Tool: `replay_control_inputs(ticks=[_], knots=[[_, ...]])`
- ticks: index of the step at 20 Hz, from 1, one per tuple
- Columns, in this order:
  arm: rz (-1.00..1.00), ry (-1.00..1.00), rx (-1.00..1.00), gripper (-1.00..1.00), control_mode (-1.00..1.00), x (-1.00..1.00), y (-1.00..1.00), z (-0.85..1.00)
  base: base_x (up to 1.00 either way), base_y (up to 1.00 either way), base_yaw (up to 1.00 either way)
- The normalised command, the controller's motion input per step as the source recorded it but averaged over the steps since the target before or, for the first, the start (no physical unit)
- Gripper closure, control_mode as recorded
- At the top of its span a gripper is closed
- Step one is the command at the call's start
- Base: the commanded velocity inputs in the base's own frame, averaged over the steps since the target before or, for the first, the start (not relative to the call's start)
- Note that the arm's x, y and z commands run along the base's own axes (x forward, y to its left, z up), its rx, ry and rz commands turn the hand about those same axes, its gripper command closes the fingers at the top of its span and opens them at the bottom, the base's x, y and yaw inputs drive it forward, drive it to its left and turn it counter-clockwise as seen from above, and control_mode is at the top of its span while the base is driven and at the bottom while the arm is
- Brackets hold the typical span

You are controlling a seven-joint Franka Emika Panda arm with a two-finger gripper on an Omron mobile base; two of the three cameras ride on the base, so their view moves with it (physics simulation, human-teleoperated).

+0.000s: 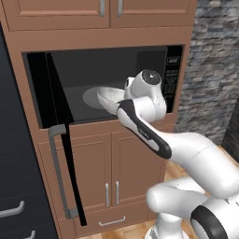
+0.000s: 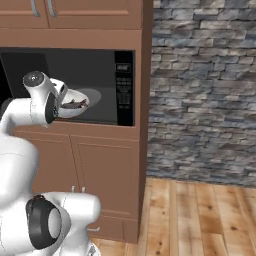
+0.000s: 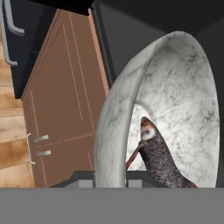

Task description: Remove the banana from the bowl and place it on the small plate. Then place the bowl with only the fish in the microwave, close the door, and press the start button to microwave the fish.

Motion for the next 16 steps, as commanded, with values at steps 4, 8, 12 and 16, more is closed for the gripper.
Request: replay_control_inputs(ticks=[4, 8, 12, 16], knots=[[0.00, 0.00, -0.07, 1.00, -1.00, 0.55, 0.01, 0.00, 0.00, 0.00, 0.00], [0.00, 0.00, -0.06, 1.00, -1.00, 0.46, 0.00, 0.00, 0.00, 0.00, 0.00], [0.00, 0.00, -0.07, 1.00, -1.00, 0.39, 0.06, -0.04, 0.00, 0.00, 0.00], [0.00, 0.00, -0.09, 1.00, -1.00, 0.39, 0.23, -0.19, 0.00, 0.00, 0.00]])
